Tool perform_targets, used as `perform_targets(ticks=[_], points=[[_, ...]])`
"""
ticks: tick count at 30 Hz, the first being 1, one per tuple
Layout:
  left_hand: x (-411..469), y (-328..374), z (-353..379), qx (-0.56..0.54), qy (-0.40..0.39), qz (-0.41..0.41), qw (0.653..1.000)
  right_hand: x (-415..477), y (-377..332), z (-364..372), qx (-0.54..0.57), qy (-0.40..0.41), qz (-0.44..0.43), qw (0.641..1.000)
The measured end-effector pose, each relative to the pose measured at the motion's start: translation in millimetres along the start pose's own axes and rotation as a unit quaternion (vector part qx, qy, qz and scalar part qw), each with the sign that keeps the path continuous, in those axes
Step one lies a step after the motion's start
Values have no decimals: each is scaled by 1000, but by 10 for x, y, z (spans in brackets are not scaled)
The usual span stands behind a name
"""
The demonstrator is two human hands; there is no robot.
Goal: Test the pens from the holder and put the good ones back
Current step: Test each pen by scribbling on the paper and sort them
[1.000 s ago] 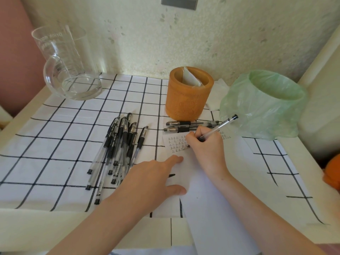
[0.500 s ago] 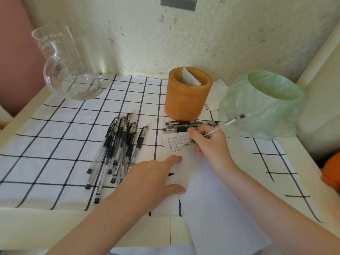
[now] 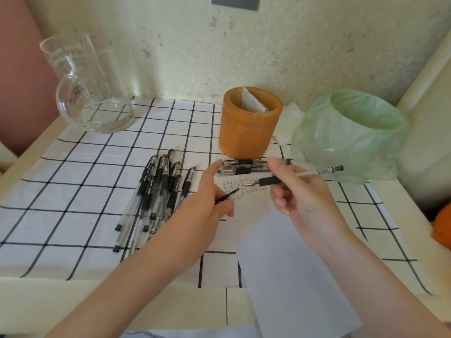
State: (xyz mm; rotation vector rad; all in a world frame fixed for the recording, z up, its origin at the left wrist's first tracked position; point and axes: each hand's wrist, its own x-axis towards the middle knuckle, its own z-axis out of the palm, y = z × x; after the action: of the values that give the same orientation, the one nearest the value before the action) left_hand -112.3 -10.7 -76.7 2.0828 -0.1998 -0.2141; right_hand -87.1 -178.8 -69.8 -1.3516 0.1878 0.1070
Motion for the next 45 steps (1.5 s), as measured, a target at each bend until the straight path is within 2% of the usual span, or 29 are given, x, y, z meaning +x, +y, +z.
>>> perform_targets(ticks=[8,20,26,30,40,45], points=[[-10,-5,3,-24,42,32,998,-64,-27,23,-42,10,-33,999],[-22,-2,10,-47,65,38,996,-59,-11,20,-31,16,-12,999],[-39,23,5,-22,58,39,997,-73,36,56,-70,-48,14,996],[-41,33,-54,-70,78,24,994,-77,15,54,-27,-99,5,995],[-79,-18,-4,-31,95,6,995,-69,124,82,-60,-109,-24,992],[-83,-44,10,-46,86,-21,995,-71,142,83,-65,-128,-17,989]])
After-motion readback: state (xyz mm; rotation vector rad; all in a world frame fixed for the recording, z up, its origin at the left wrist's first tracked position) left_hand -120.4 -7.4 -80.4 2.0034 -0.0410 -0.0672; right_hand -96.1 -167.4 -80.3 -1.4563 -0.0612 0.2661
